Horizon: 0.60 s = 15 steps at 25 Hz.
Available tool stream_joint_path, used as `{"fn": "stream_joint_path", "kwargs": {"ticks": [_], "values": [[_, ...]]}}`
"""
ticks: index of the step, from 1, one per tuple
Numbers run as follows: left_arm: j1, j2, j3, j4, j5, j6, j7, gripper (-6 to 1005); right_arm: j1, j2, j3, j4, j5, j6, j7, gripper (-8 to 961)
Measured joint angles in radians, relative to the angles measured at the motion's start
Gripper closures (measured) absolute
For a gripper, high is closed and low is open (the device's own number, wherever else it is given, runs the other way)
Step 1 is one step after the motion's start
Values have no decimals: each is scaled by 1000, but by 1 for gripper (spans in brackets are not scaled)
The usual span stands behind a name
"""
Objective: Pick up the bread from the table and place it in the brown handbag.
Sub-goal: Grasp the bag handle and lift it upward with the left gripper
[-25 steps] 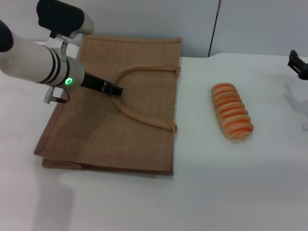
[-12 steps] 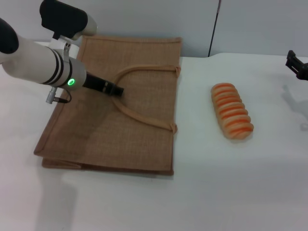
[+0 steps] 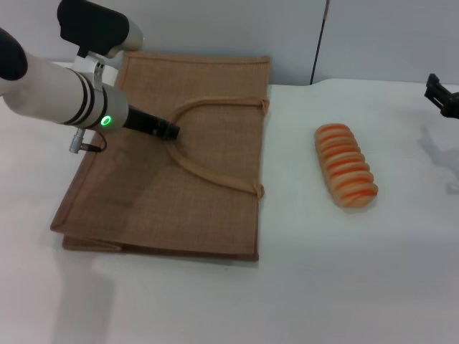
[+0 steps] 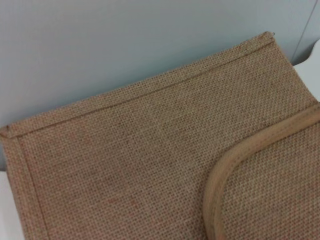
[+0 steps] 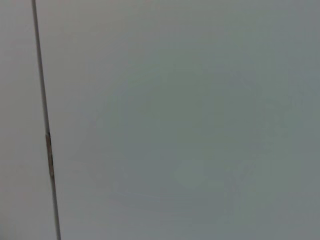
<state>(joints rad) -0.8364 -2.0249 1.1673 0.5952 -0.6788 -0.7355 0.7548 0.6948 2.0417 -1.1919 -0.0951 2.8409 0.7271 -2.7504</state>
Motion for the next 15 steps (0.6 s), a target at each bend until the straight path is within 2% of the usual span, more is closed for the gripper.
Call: {"fn": "stream_joint_path", "kwargs": {"ticks": [3, 15], "values": [[0, 0, 3, 0, 1, 2, 0, 578, 2, 0, 0, 0, 0, 0, 0, 103], [-16, -2, 5, -43, 6, 28, 0, 595, 5, 2, 0, 0, 0, 0, 0, 102]]}}
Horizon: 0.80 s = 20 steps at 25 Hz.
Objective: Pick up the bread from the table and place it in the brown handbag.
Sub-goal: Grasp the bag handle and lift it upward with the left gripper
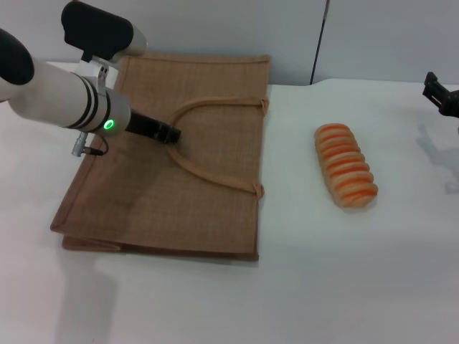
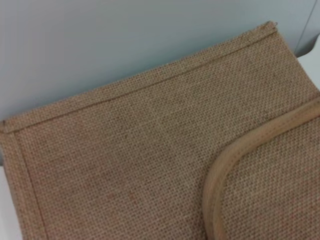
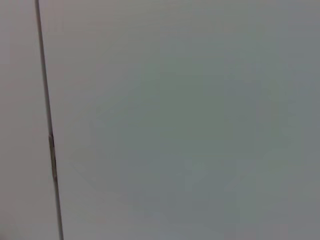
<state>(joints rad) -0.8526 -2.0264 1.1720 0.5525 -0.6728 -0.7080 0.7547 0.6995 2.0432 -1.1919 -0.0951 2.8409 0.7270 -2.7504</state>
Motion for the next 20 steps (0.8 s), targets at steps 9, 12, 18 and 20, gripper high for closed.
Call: {"fn": "stream_joint_path", "kwargs": {"ticks": [9, 12, 18, 20], "values": [[-4, -1, 2, -6, 1, 28, -5, 631, 1, 0, 0, 0, 0, 0, 0, 103], [-7, -1, 2, -5, 2, 27, -8, 698, 1, 0, 0, 0, 0, 0, 1, 103], [-8, -1, 2, 12, 3, 20, -14, 825, 2, 0, -2, 2, 0, 0, 1, 103], [-8, 0, 3, 39, 3, -6, -14, 847, 2, 0, -12, 6, 0, 0, 1, 103]]}}
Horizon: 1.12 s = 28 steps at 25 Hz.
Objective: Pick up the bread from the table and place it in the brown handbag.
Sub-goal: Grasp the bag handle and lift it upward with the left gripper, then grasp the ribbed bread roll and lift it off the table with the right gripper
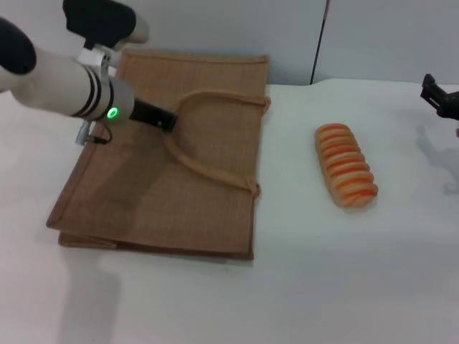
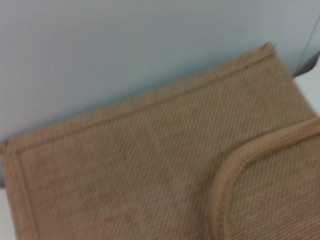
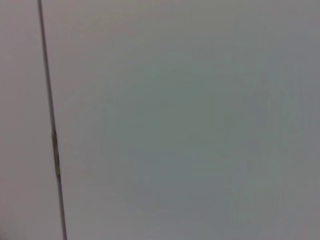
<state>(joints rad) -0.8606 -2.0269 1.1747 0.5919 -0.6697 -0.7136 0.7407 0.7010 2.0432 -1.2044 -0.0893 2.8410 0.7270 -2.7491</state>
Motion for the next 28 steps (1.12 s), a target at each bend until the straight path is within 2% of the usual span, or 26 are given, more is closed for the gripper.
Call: {"fn": "stream_joint_path", "kwargs": {"ticks": [4, 6, 12, 18, 23, 28], "values": [[2, -1, 0, 122, 28, -109, -4, 879, -1, 0, -30, 4, 0, 0, 2, 103], [8, -1, 1, 223, 70, -190, -20, 879, -3, 0, -59, 4, 0, 0, 15, 103], [38, 0, 1, 548, 169, -436, -56, 878, -8, -4, -192, -5, 0, 0, 137, 102], [32, 6, -2, 809, 209, -648, -67, 878, -11, -6, -357, -20, 0, 27, 222, 102], [35, 9, -6, 917, 222, -733, -67, 882, -26, -20, -572, -98, -2, 99, 399, 102], [34, 10, -11, 1022, 224, -802, -72, 885, -27, -26, -649, -136, -11, 92, 425, 103]]}}
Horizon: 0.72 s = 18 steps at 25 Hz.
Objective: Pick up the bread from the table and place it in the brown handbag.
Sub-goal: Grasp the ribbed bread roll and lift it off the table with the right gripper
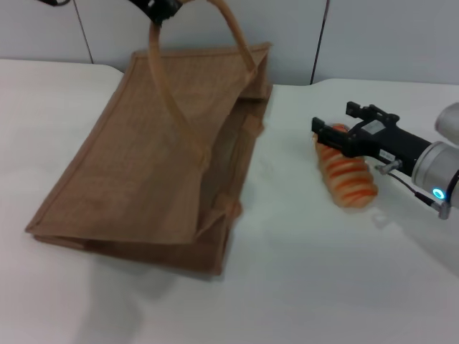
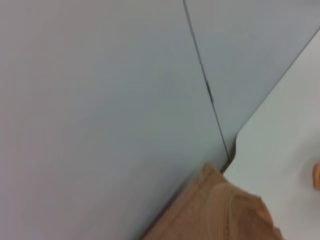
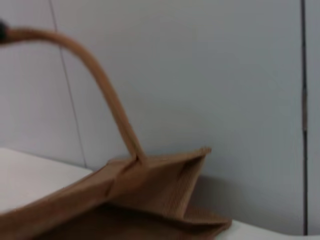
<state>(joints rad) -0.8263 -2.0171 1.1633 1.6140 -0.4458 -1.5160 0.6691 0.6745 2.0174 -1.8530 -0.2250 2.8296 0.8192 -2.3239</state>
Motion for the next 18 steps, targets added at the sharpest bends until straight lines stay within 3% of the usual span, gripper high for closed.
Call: {"fn": "stream_joint_path", "kwargs": {"ticks": [7, 11, 15, 18], "values": [[-3, -6, 3, 110, 1, -58, -6, 885, 10, -9, 2, -72, -150, -162, 82, 102], [-1, -4, -1, 130, 1, -87, -8, 884, -27, -30, 3, -239, -324, -297, 251, 102], [-1, -4, -1, 139, 1, -95, -11, 884, -125, -42, 10, -492, -592, -477, 467, 102], [-4, -5, -1, 141, 1, -96, -12, 885, -204, -45, 64, -653, -836, -506, 679, 103]]}}
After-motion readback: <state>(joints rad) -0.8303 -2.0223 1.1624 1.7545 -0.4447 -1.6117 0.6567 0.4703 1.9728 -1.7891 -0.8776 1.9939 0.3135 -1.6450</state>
